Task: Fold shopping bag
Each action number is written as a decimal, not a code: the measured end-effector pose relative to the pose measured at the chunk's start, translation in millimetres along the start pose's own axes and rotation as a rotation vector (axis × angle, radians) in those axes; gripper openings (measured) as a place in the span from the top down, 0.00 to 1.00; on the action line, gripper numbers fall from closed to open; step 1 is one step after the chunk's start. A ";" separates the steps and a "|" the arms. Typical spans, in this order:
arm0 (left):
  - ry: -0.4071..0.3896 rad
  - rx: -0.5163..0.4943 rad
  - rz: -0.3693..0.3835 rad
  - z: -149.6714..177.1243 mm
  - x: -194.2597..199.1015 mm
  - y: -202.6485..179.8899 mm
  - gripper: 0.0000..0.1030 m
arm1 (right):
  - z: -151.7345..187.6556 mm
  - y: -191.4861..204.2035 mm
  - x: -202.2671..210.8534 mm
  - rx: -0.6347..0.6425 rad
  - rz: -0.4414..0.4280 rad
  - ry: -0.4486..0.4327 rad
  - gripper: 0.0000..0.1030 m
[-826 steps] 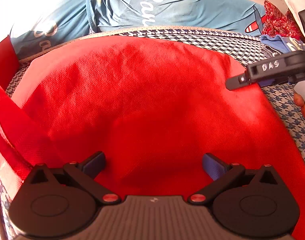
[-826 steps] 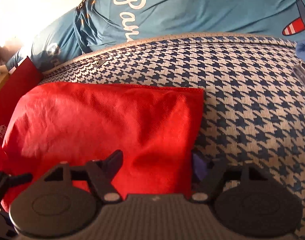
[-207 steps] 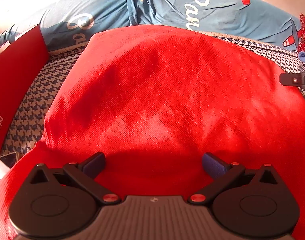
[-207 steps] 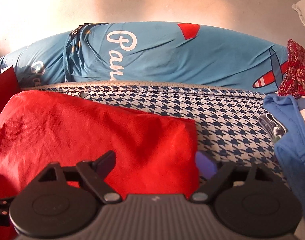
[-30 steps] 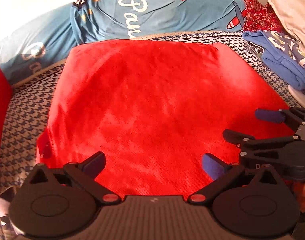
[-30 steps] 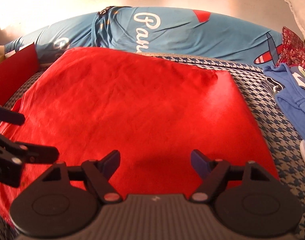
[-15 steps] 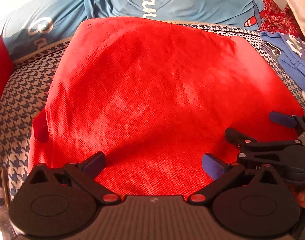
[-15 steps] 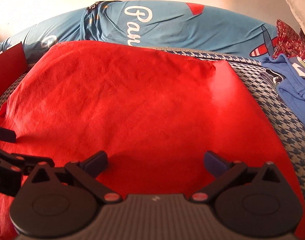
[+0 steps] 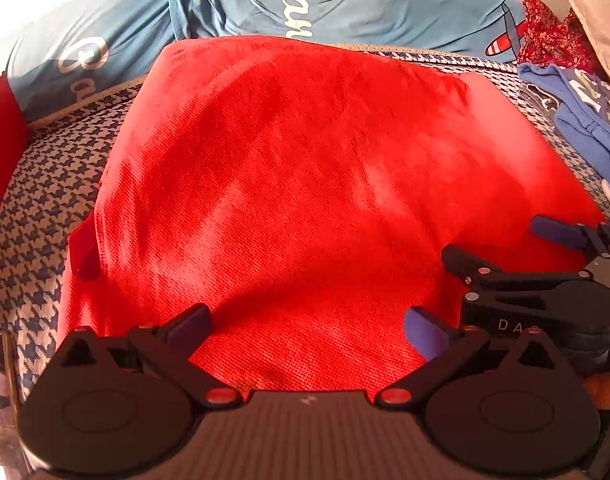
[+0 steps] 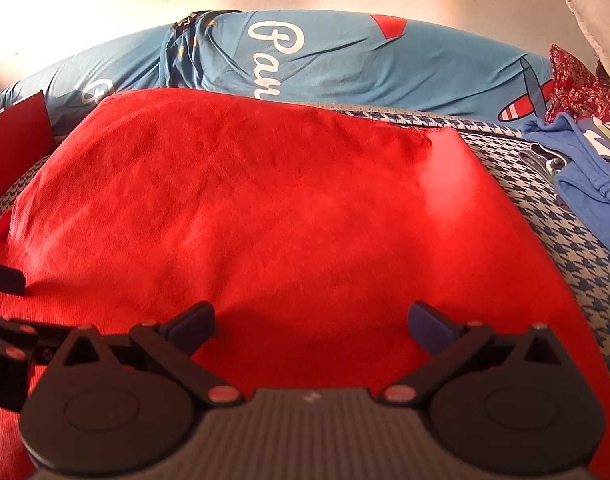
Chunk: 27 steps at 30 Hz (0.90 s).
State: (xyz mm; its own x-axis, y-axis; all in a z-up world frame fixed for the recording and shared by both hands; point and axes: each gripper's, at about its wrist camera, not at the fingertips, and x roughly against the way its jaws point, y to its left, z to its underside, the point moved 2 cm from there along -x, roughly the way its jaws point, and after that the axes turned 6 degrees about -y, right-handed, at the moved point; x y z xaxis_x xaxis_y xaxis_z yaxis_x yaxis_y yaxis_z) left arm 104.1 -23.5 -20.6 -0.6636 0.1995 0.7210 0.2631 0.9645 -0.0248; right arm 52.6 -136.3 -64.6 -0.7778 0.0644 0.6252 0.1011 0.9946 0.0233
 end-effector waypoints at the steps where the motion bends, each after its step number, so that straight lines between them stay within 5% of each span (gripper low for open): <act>1: -0.001 0.001 -0.002 0.0 -0.2 1.0 0.06 | -0.2 0.1 -0.4 0.000 0.000 0.000 0.00; 27: -0.013 0.060 -0.008 -1.4 1.5 11.0 0.06 | -1.2 1.0 -1.4 0.002 0.004 -0.005 0.00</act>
State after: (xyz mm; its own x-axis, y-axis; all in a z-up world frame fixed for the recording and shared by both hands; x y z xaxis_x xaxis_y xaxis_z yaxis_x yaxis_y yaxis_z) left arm 107.0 -12.8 -18.8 -0.6744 0.1938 0.7125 0.2155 0.9746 -0.0611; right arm 54.5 -135.5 -64.6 -0.7803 0.0683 0.6216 0.1029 0.9945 0.0199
